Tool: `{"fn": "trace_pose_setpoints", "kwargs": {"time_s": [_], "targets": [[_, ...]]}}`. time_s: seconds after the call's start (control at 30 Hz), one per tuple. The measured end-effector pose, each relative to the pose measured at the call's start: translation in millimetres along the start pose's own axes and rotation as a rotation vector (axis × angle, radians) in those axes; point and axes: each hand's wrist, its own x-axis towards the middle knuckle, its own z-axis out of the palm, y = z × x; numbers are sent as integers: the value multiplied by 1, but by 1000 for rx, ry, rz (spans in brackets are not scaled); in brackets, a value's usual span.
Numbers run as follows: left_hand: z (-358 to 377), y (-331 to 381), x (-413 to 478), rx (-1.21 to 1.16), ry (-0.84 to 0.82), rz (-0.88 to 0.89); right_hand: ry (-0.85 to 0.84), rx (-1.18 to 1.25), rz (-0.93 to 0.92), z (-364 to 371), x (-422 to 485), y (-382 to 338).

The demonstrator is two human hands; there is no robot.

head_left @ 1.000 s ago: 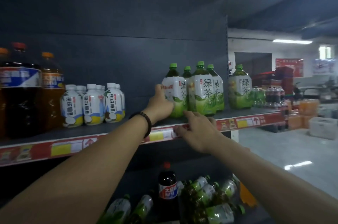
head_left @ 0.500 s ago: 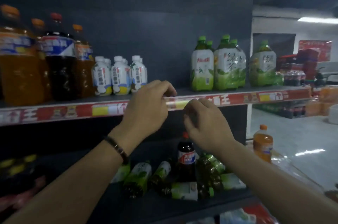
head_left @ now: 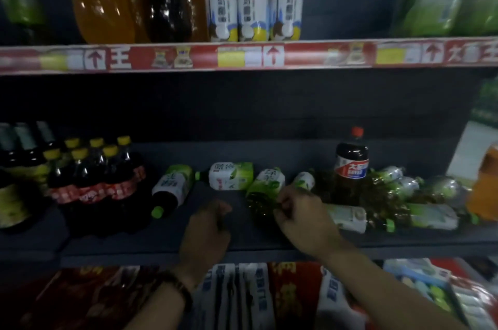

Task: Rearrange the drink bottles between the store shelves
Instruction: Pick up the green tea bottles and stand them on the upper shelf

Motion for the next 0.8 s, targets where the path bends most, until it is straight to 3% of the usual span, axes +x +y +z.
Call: {"fn": "trace_pose_setpoints", "kwargs": {"time_s": [0.1, 0.27, 0.53, 0.63, 0.8], "targets": [[28, -23, 10, -79, -27, -135, -5, 71, 58, 50, -2, 19], [50, -23, 35, -188, -78, -161, 54, 77, 99, 102, 7, 36], [81, 2, 63, -497, -200, -211, 7, 164, 212, 104, 38, 38], [87, 8, 64, -598, -173, -254, -33, 195, 233, 95, 36, 35], [66, 7, 52, -669, -110, -407, 97, 222, 240, 73, 9, 30]]}}
